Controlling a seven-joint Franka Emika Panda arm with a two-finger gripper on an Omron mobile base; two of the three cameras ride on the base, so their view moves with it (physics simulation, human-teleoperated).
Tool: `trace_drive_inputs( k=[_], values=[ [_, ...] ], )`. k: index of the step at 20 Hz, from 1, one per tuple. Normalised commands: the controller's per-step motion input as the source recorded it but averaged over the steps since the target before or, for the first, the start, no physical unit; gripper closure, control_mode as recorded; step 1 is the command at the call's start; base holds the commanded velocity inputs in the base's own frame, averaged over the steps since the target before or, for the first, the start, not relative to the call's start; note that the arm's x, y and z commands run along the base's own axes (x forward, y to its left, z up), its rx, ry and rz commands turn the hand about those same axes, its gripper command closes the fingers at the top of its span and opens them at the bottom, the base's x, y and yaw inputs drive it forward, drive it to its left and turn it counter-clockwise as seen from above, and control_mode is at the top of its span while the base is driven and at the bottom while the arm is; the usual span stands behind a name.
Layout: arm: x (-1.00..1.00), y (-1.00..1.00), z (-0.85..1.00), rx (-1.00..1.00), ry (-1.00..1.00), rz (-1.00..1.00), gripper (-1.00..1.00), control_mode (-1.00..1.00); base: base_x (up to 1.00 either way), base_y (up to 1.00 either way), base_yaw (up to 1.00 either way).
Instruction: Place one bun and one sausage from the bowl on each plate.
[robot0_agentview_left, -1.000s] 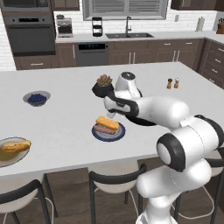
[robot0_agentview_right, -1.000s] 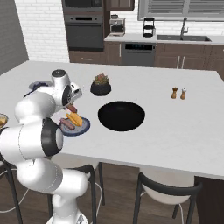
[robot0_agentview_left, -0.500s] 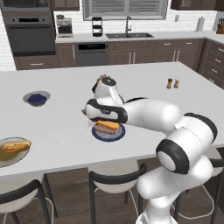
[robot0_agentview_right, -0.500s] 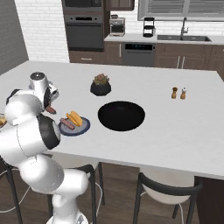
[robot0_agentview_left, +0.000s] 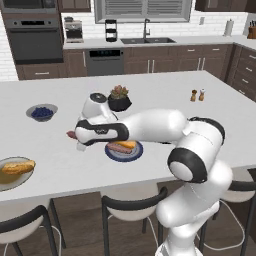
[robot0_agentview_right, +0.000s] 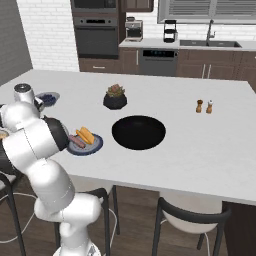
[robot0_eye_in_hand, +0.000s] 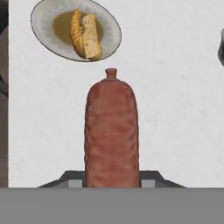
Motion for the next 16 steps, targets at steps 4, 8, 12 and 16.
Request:
trace_drive_inputs(
  k=[4,8,12,16],
  values=[
    [-0.15,1.0,0.0,-0.05,0.01,0.15,1.0,-1.0,0.0,0.0,0.0],
    [-0.38,1.0,0.0,-0.06,0.0,0.15,1.0,-1.0,0.0,0.0,0.0],
    [-0.49,1.0,0.0,-0.08,0.0,0.15,1.0,-1.0,0.0,0.0,0.0],
    [-0.47,0.8,0.03,-0.08,0.0,0.12,1.0,-1.0,0.0,0.0,0.0]
  ],
)
